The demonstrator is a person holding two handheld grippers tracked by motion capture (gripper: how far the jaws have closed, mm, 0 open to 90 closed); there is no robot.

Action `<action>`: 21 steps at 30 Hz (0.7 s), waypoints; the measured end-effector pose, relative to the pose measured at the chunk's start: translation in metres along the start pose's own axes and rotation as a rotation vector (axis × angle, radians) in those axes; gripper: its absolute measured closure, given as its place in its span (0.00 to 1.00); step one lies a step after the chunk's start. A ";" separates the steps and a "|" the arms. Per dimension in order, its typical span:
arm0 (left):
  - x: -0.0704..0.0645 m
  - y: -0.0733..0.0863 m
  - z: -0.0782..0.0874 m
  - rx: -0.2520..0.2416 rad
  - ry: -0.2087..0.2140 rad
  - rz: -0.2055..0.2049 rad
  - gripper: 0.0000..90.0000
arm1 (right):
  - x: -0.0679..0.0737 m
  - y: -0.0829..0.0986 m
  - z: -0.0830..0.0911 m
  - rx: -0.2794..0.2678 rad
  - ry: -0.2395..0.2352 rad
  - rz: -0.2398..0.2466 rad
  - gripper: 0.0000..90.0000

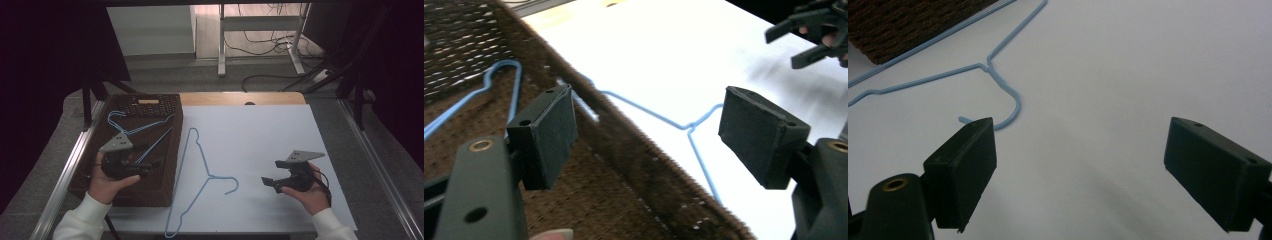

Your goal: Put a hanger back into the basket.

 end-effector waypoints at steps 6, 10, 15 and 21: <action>-0.010 0.004 -0.008 0.021 0.013 -0.017 0.25 | 0.002 0.000 -0.003 0.011 0.002 0.010 0.15; -0.011 0.006 -0.009 0.027 0.011 -0.020 0.24 | 0.003 0.000 -0.003 0.012 0.005 0.015 0.15; -0.008 0.006 -0.007 0.024 0.006 -0.006 0.23 | 0.004 -0.002 -0.003 0.007 0.010 0.010 0.16; -0.009 0.009 -0.006 0.025 0.007 -0.004 0.23 | 0.006 -0.004 -0.008 0.027 0.011 0.019 0.17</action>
Point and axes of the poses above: each handheld gripper's, and its own axes: z roughly backward along the jaws, y roughly out of its underside, x roughly to its left, the point moved 9 cm from there along -z, roughly forward along the jaws, and after that the axes turned 15 degrees about -y, right-handed, at the moved point
